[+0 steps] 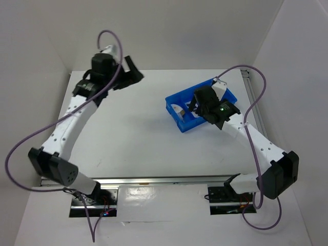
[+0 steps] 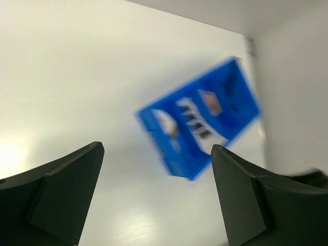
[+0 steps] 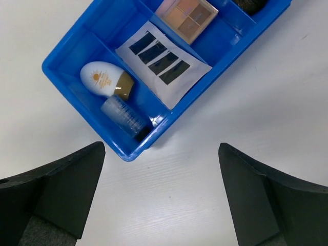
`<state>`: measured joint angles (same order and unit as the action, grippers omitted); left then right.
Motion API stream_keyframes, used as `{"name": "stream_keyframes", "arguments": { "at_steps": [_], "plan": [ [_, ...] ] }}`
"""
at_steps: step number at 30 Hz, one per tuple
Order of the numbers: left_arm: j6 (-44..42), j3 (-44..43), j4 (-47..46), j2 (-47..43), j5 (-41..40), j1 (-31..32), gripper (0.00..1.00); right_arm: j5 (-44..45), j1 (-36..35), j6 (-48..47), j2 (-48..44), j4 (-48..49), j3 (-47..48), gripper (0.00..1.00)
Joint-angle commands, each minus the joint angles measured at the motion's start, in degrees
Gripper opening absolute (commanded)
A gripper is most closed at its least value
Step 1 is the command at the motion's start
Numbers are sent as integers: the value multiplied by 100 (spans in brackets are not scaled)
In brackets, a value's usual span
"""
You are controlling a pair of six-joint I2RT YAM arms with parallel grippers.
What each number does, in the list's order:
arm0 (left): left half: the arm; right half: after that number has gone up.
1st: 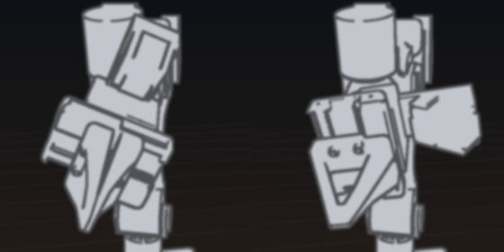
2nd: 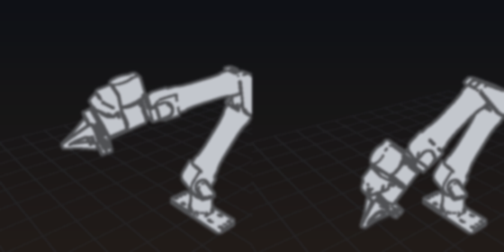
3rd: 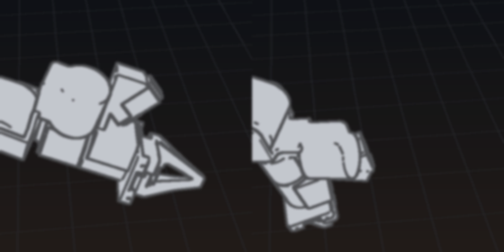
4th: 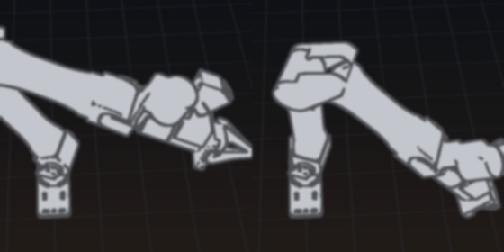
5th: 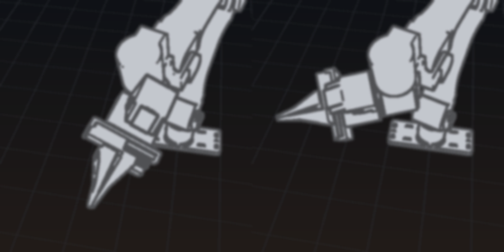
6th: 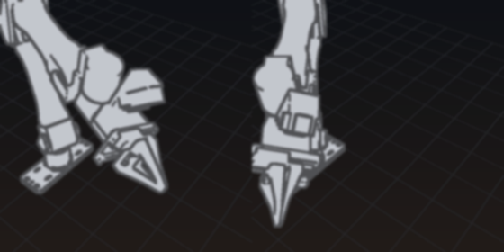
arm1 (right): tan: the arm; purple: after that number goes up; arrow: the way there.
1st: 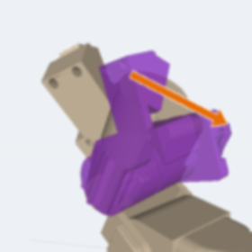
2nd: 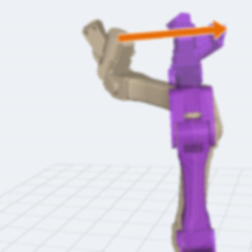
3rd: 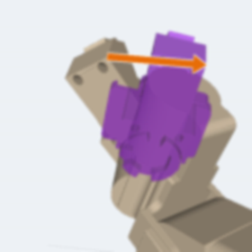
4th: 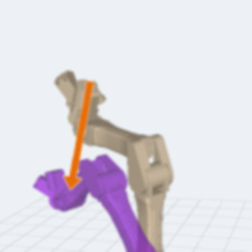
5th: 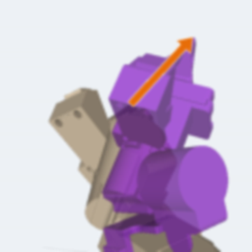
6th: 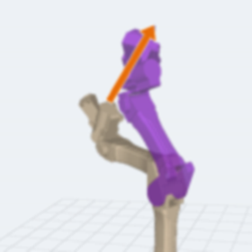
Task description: Organize the makeup
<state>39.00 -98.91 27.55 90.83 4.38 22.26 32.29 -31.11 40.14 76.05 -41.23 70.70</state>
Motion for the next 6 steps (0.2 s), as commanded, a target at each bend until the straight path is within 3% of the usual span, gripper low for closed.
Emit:
{"name": "stream_keyframes", "arguments": {
  "at_steps": [1, 6],
  "plan": [
    [-244, 1004, 936, -573, -1245, -702, 100, -82, 70, 231, -327, 72, -56, 99],
    [-306, 1629, 1199, -1172, -1510, -1426, 100, -329, 123, 82, -328, 212, -170, 99]
  ]
}}
